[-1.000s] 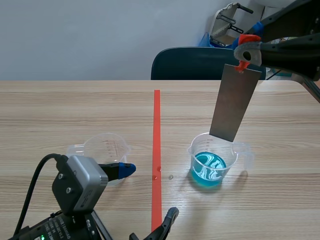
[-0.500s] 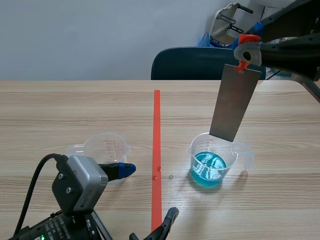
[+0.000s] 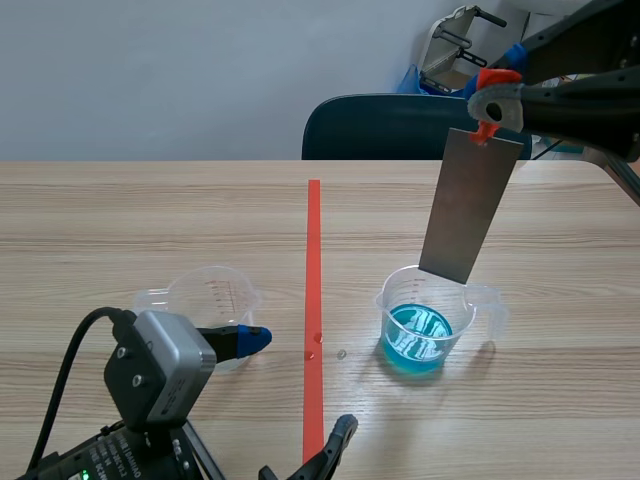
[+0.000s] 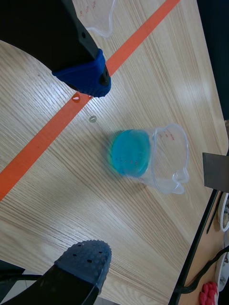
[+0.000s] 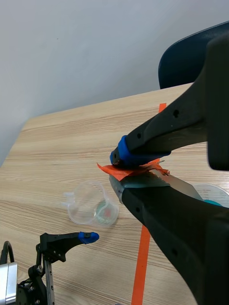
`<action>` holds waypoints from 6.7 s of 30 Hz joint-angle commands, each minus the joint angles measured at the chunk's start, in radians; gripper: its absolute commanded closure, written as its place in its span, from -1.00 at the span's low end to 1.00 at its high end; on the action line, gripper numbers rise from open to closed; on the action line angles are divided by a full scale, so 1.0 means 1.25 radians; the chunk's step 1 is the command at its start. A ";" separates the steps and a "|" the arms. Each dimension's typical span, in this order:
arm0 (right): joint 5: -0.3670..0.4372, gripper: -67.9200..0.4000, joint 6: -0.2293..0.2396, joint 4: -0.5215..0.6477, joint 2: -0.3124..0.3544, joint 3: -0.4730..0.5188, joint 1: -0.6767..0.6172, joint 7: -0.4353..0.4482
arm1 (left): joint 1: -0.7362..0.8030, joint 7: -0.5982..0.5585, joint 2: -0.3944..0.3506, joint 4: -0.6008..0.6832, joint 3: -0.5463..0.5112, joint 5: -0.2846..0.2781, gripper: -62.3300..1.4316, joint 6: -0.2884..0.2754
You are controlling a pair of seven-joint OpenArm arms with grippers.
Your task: Do the redox reaction experiment
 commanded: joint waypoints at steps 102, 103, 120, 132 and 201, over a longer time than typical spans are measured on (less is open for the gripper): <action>0.014 0.96 -0.004 0.009 0.010 0.013 0.018 0.017 | 0.093 -0.005 -0.077 0.063 -0.158 -0.027 0.89 0.042; 0.014 0.96 -0.004 0.009 0.010 0.013 0.018 0.017 | 0.115 -0.005 -0.079 0.070 -0.178 -0.027 0.89 0.041; 0.015 0.96 -0.004 0.009 0.010 0.013 0.018 0.017 | 0.363 -0.017 -0.030 0.114 -0.459 -0.025 -0.60 0.042; 0.014 0.96 -0.004 0.009 0.010 0.013 0.018 0.017 | 0.403 -0.029 -0.027 0.114 -0.497 0.030 -1.00 0.037; 0.014 0.96 -0.004 0.009 0.010 0.013 0.018 0.017 | 0.400 -0.023 -0.027 0.114 -0.497 0.030 -1.00 0.037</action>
